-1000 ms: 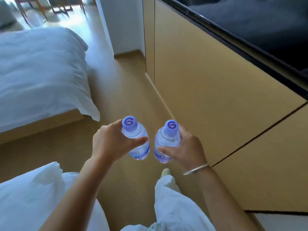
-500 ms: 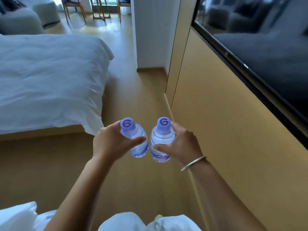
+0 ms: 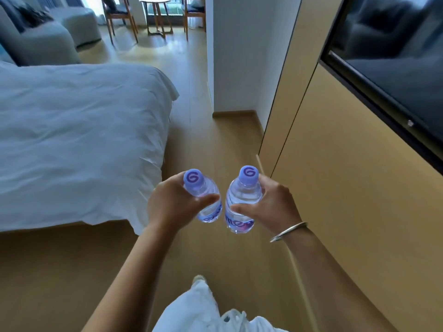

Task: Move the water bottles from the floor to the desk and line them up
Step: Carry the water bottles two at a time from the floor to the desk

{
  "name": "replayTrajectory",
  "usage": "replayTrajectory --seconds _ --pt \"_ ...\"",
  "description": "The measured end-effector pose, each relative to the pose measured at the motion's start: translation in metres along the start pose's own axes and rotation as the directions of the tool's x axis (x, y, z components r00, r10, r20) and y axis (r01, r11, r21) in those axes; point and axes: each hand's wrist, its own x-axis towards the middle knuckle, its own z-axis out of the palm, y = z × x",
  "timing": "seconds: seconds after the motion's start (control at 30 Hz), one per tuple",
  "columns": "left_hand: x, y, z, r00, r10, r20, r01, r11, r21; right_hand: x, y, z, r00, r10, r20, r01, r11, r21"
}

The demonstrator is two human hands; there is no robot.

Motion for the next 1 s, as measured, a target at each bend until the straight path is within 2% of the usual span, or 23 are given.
replayTrajectory --seconds 0.17,0.37,0.67,1.0 --pt "0.095 -0.016 -0.03 0.999 0.042 -0.017 -0.042 0.999 0.025 0.081 -0.031 0.03 0.999 0.005 -0.048 -0.001 0.997 0.075" --pt "0.177 -0.034 -0.041 1.0 0.002 -0.009 -0.002 0.999 0.033 0.161 -0.054 0.055 0.999 -0.014 -0.05 0.018 0.996 0.086" --pt "0.292 -0.042 -0.026 1.0 -0.025 0.015 0.024 0.999 0.041 0.287 -0.055 0.081 0.998 -0.056 0.03 0.053 0.995 0.088" --pt "0.487 -0.014 0.01 0.996 -0.092 0.009 0.091 0.993 0.073 0.507 -0.049 0.079 0.982 -0.153 0.113 0.144 0.986 0.08"
